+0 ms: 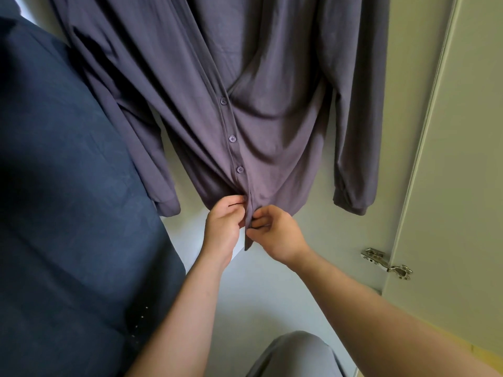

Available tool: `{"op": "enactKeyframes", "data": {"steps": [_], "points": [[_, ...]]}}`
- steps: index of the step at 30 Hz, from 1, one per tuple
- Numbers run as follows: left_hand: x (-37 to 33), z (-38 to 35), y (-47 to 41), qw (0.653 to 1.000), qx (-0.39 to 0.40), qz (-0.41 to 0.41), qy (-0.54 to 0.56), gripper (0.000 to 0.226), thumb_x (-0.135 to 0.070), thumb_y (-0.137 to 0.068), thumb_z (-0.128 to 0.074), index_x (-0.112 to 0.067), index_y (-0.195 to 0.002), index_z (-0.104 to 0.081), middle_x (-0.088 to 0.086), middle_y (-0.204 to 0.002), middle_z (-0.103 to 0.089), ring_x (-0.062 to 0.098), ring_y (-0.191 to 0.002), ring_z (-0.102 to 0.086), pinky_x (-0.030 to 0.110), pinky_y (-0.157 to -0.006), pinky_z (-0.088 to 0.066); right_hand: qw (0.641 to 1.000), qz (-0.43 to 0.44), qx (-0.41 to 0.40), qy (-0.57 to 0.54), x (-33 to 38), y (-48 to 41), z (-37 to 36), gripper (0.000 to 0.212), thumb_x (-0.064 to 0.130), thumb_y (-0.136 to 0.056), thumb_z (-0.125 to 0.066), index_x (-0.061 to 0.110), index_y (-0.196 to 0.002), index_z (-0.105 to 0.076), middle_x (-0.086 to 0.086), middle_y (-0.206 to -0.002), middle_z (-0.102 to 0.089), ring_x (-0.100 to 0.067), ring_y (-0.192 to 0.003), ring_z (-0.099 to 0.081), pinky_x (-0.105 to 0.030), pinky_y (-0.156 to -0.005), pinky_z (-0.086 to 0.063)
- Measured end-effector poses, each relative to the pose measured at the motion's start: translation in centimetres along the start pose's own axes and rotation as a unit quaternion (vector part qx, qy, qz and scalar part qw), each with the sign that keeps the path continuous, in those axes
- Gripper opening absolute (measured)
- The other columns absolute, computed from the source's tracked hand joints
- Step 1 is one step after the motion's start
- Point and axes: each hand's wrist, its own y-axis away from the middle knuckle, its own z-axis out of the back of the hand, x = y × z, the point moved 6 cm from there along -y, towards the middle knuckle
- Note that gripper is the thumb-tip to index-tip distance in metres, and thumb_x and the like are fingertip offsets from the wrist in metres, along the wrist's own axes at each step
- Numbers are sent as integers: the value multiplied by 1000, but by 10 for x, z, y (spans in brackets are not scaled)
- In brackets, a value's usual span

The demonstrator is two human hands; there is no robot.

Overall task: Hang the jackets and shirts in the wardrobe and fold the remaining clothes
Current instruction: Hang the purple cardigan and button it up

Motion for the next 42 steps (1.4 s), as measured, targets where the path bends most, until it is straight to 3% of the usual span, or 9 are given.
{"op": "enactKeyframes", "data": {"steps": [6, 14, 19, 25, 27, 30, 34, 38, 42], "points": [[10, -1, 2, 999, 34, -2, -12, 50, 28, -80, -50, -6, -108, -74, 8, -101, -79, 16, -94, -75, 18, -75, -55, 999, 24, -16, 34, 4, 3, 1, 17, 12, -81, -75, 18, -92, -65, 4, -78, -74, -12, -74, -70, -28, -77, -57], [21, 4, 1, 996, 66, 55, -5, 47, 23, -77, -52, -10, -93, -82, 16, -99, -78, 22, -92, -75, 22, -78, -57, 995, 50, -18, 83, 5, 7, 3, 13, 11, -81, -73, 20, -90, -71, 8, -75, -75, -8, -73, -71, -30, -80, -58], [27, 6, 3, 996, 50, 71, -25, 30, 6, -88, -64, -15, -103, -80, 6, -100, -79, 11, -89, -73, 16, -70, -53, 993, 56, -21, 106, 5, 6, 6, 14, 11, -86, -66, 24, -89, -72, 9, -78, -75, -11, -77, -71, -26, -77, -57], [31, 17, 1, 995, -29, 23, -94, 15, -7, -95, -68, -17, -99, -79, -1, -89, -79, 8, -77, -70, 21, -73, -56, 984, 27, -102, 146, -3, 6, 21, 14, 15, -86, -66, 22, -77, -57, 9, -56, -63, 1, -59, -58, -9, -48, -40], [32, 20, 1, 989, -47, 10, -140, 9, -16, -94, -70, -17, -98, -78, -1, -87, -78, 10, -75, -68, 28, -77, -55, 978, 24, -128, 161, -5, 6, 25, 15, 19, -87, -68, 19, -76, -57, 6, -62, -63, -8, -64, -57, -17, -49, -38], [29, 22, 4, 978, -69, -20, -195, 6, -25, -93, -72, -22, -88, -76, -10, -76, -74, 2, -68, -65, 17, -67, -50, 971, 40, -140, 188, -2, 5, 26, 15, 20, -89, -68, 18, -77, -59, 1, -75, -64, -19, -72, -52, -27, -60, -33], [25, 17, 8, 975, -54, -44, -213, 14, -23, -95, -69, -24, -82, -73, -16, -63, -66, 0, -55, -57, 9, -53, -42, 977, 35, -135, 164, 0, 6, 23, 9, 14, -88, -64, 10, -80, -65, -1, -68, -67, -27, -68, -61, -33, -62, -49], [24, 12, 11, 977, -35, -44, -207, 18, -22, -98, -64, -23, -80, -71, -6, -67, -66, 10, -63, -59, 15, -58, -48, 982, 36, -153, 110, 2, 10, 23, 6, 11, -82, -67, 16, -82, -63, 8, -63, -63, -10, -66, -59, -11, -56, -43], [24, 11, 11, 979, -38, -34, -198, 16, -17, -97, -65, -26, -85, -70, -8, -77, -73, 14, -72, -69, 14, -60, -50, 982, 43, -139, 120, 3, 10, 20, 7, 11, -82, -67, 16, -79, -68, 5, -66, -68, -16, -65, -63, -16, -56, -44]]}}
